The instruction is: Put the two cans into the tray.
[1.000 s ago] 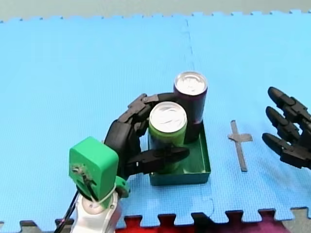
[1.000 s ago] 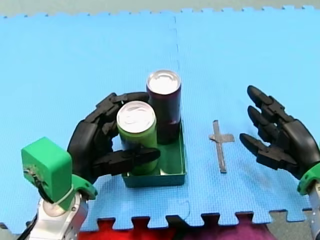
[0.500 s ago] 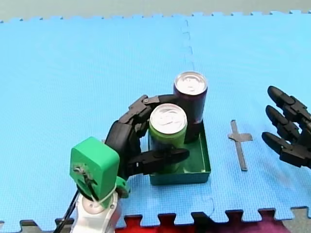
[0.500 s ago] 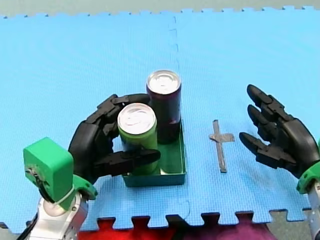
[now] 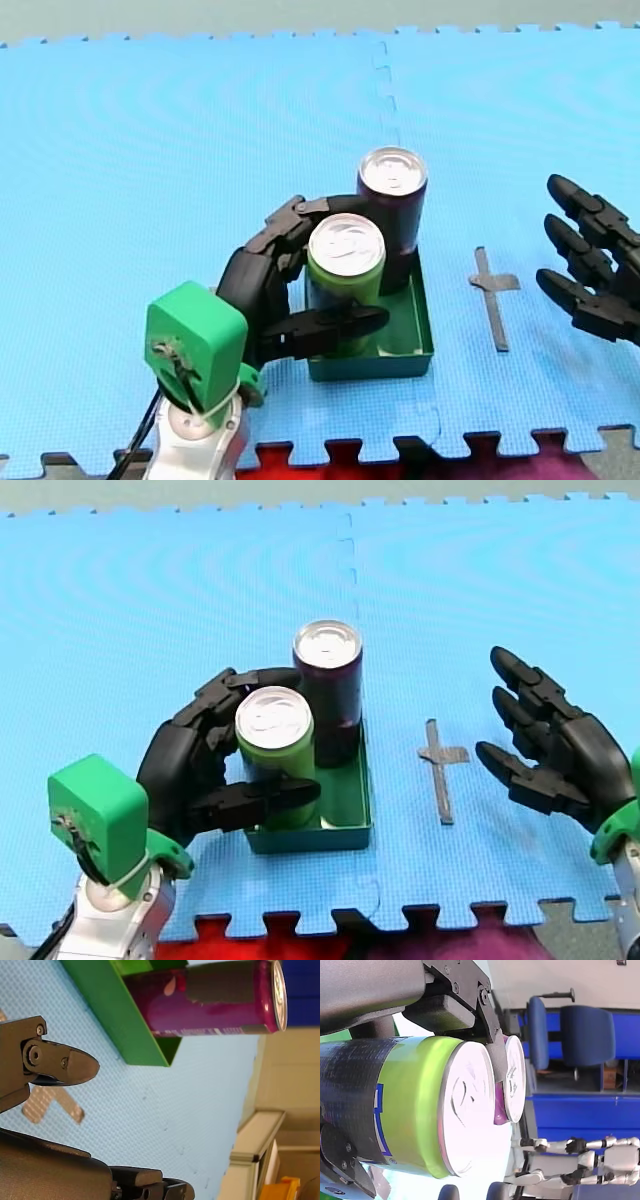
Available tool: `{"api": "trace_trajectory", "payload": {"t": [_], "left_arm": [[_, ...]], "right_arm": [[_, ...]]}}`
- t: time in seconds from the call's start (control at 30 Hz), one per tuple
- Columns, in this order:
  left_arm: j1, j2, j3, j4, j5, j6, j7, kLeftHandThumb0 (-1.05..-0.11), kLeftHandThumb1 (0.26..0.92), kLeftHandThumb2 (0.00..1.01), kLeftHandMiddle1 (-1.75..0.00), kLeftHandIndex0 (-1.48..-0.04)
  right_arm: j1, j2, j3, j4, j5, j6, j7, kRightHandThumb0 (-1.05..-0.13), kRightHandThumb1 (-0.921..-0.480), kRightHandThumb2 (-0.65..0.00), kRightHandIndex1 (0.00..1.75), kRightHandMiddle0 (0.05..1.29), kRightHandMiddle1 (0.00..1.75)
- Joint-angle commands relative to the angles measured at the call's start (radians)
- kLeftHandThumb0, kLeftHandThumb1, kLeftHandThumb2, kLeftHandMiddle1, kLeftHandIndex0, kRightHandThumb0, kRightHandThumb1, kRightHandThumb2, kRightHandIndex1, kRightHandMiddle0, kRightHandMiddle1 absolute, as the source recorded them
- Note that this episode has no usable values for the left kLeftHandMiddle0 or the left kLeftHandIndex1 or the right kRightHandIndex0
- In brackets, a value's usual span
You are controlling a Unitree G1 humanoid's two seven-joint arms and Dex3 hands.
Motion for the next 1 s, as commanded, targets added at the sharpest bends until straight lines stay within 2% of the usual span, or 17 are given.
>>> {"api": "trace_trajectory", "payload": {"t": [0.0, 0.3, 0.43, 0.47, 0.5, 0.53, 0.57, 0.6, 0.63, 0.73, 0.77, 0.97], "left_arm": [[0.000, 0.007, -0.001, -0.011, 0.002, 0.001, -0.002, -0.388, 0.855, 0.00, -1.75, -0.56], [0.004, 0.024, -0.006, -0.017, 0.005, 0.005, -0.016, -0.375, 0.841, 0.00, -1.75, -0.55], [0.004, 0.042, -0.008, -0.025, -0.005, 0.028, -0.047, -0.427, 0.799, 0.01, -1.75, -0.36], [0.007, 0.057, -0.013, -0.035, -0.004, 0.048, -0.063, -0.448, 0.779, 0.00, -1.75, -0.38], [0.009, 0.070, -0.017, -0.045, -0.001, 0.065, -0.077, -0.499, 0.715, 0.00, -1.36, -0.43], [0.016, 0.091, -0.024, -0.062, 0.001, 0.093, -0.099, -0.527, 0.688, 0.00, -1.16, -0.48], [0.022, 0.107, -0.029, -0.076, 0.002, 0.116, -0.117, -0.636, 0.692, 0.00, -0.74, -0.51], [0.028, 0.126, -0.034, -0.094, 0.000, 0.141, -0.140, -0.683, 0.696, 0.00, -0.49, -0.55], [0.034, 0.145, -0.038, -0.112, -0.005, 0.163, -0.165, -0.736, 0.701, 0.00, -0.28, -0.52], [0.049, 0.193, -0.044, -0.153, -0.016, 0.208, -0.229, -0.852, 0.726, 0.01, -0.05, -0.35], [0.052, 0.202, -0.045, -0.163, -0.017, 0.219, -0.240, -0.878, 0.728, 0.01, -0.03, -0.31], [0.065, 0.223, -0.057, -0.232, -0.018, 0.286, -0.257, -0.946, 0.725, 0.00, 0.00, -0.21]], "right_arm": [[-0.003, -0.004, 0.002, -0.005, -0.002, 0.004, -0.008, -1.048, -0.921, -0.484, 0.00, 0.08, 0.00], [-0.001, -0.002, 0.009, -0.012, -0.007, 0.009, -0.022, -1.048, -0.921, -0.493, 0.01, 0.08, 0.00], [0.002, 0.000, 0.012, -0.014, -0.006, 0.007, -0.024, -1.048, -0.921, -0.496, 0.01, 0.08, 0.00], [0.003, 0.000, 0.012, -0.014, -0.006, 0.008, -0.024, -1.048, -0.921, -0.497, 0.01, 0.08, 0.00], [0.003, 0.000, 0.012, -0.014, -0.006, 0.008, -0.025, -1.048, -0.921, -0.498, 0.01, 0.08, 0.00], [0.003, 0.000, 0.013, -0.015, -0.005, 0.009, -0.025, -1.048, -0.921, -0.499, 0.01, 0.08, 0.00], [0.003, 0.000, 0.013, -0.015, -0.005, 0.010, -0.025, -1.048, -0.921, -0.500, 0.01, 0.08, 0.00], [0.003, -0.001, 0.012, -0.016, -0.004, 0.011, -0.025, -1.048, -0.921, -0.501, 0.01, 0.08, 0.00], [0.003, -0.001, 0.012, -0.016, -0.004, 0.014, -0.026, -1.048, -0.921, -0.502, 0.01, 0.08, 0.00], [0.004, -0.001, 0.012, -0.019, -0.003, 0.019, -0.029, -1.048, -0.921, -0.504, 0.01, 0.08, 0.00], [0.004, -0.002, 0.012, -0.020, -0.004, 0.020, -0.031, -1.048, -0.921, -0.504, 0.01, 0.08, 0.00], [0.004, -0.003, 0.013, -0.020, -0.006, 0.018, -0.034, -1.048, -0.921, -0.509, 0.01, 0.08, 0.00]]}}
